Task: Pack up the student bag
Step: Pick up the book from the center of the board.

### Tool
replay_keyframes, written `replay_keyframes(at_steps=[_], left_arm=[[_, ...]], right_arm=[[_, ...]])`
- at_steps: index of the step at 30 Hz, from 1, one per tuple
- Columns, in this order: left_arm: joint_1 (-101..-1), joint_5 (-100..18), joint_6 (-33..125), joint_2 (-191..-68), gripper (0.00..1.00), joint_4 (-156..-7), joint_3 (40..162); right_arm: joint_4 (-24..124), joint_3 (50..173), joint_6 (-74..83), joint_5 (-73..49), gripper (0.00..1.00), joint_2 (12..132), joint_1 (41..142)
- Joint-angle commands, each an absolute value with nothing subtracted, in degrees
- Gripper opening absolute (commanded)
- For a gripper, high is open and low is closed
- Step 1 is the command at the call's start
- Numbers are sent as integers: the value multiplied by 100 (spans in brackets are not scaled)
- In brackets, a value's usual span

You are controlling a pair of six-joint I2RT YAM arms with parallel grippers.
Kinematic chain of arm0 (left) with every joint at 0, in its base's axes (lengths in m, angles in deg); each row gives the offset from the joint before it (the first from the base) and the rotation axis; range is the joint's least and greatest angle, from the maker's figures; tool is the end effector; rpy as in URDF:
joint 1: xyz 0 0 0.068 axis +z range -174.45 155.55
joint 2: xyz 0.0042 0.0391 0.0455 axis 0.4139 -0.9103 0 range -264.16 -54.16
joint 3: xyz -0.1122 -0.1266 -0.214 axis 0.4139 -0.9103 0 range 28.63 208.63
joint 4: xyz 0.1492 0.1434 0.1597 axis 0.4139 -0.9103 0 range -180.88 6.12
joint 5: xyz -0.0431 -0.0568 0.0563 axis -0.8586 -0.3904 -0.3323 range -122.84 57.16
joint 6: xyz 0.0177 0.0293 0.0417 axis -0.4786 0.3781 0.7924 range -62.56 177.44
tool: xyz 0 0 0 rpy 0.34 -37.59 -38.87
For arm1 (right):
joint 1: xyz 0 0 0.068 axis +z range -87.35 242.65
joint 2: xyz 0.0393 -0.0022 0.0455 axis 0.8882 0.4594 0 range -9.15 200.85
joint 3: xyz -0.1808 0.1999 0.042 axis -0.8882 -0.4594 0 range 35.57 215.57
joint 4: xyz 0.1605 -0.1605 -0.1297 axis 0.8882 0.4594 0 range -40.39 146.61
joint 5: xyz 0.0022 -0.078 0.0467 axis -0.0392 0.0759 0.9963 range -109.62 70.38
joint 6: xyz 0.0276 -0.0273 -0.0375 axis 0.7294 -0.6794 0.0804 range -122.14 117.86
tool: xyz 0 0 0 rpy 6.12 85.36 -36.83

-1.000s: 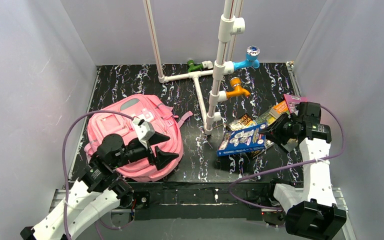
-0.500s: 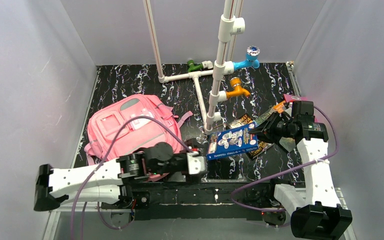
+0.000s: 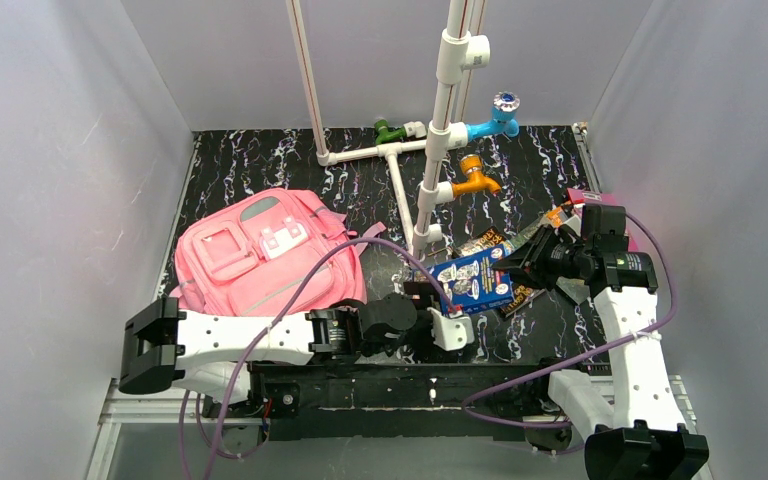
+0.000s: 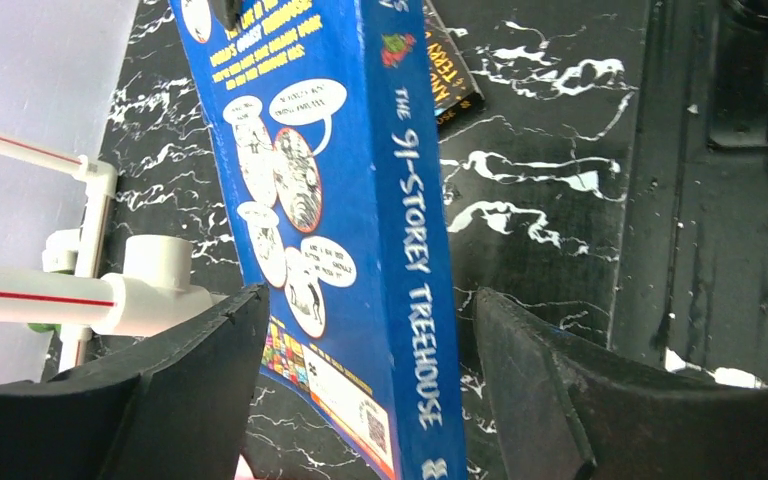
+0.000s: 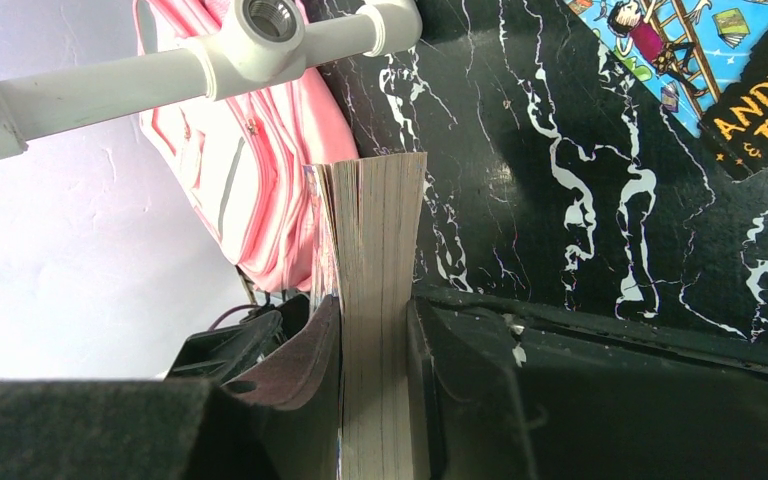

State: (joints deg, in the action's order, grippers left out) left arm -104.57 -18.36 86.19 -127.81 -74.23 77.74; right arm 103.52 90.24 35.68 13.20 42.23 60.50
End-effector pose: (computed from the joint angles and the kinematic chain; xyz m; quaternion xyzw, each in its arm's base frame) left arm 0.0599 -0.2923 0.2917 0.5951 0.5199 -0.1720 0.5883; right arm 0.1630 0.0133 0.3134 0.2193 0.8813 0.3522 0.2263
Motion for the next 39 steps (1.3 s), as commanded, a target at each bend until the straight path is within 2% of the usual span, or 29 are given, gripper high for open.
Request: replay_keyframes(at_steps=[1, 4, 8, 12, 16, 19, 23, 25, 27, 29, 31, 32, 33, 34, 35, 36, 37, 39], left_arm=[[-10522, -943, 8277, -13010, 67, -7227, 8139], [-10522, -736, 8018, -13003, 54, -7323, 8154], [-10526, -809, 7799, -12960, 47, -7511, 8155], [-10522, -891, 7726, -13039, 47, -7566, 8160], [-10524, -808, 7719, -13186, 53, -7595, 8252], [-10523, -620, 7775, -13361, 50, -7690, 8430], [-10523, -516, 7845, -13508, 64, -7729, 8536], [-10530, -522, 7887, -13532, 64, -7733, 8530], [-10531, -452, 7918, -13553, 59, -7742, 8549], [-10529, -386, 7921, -13545, 46, -7811, 8575], [-10530, -332, 7788, -13512, 26, -8180, 8697], [-10531, -282, 7800, -13488, 11, -8259, 8717], [-10529, -293, 7709, -13436, 1, -8339, 8725], [-10530, -353, 7619, -13327, 0, -8548, 8693], [-10531, -481, 7545, -13178, 0, -8677, 8623], [-10530, -578, 7429, -13007, 0, -8806, 8556], [-10519, -718, 7248, -12732, 0, -9002, 8510], [-10446, -1080, 6916, -12337, 0, -9530, 8499]], right_arm=[[10167, 9371, 3711, 1739, 1, 4113, 6128], [10184, 9397, 3654, 1681, 1, 4112, 6172], [10121, 9333, 3691, 1816, 1, 4081, 6204], [10109, 9369, 3748, 1886, 1, 4068, 6204], [10128, 9447, 3771, 1943, 1, 4066, 6204], [10129, 9439, 3771, 2006, 1, 4059, 6204], [10110, 9398, 3851, 2031, 1, 4008, 6204], [10095, 9389, 3881, 2062, 1, 3987, 6204], [10094, 9392, 3887, 2053, 1, 3981, 6204], [10065, 9374, 3867, 2076, 1, 3972, 6206], [10035, 9342, 3835, 2104, 1, 3962, 6204], [10013, 9329, 3815, 2107, 1, 3959, 6204], [9984, 9296, 3811, 2103, 11, 3947, 6204], [9935, 9258, 3792, 2088, 27, 3925, 6204], [9902, 9224, 3723, 2039, 47, 3920, 6204], [9923, 9222, 3599, 1932, 60, 3931, 6204], [10000, 9256, 3460, 1769, 68, 3979, 6204], [10206, 9398, 3109, 1406, 79, 4094, 6204]])
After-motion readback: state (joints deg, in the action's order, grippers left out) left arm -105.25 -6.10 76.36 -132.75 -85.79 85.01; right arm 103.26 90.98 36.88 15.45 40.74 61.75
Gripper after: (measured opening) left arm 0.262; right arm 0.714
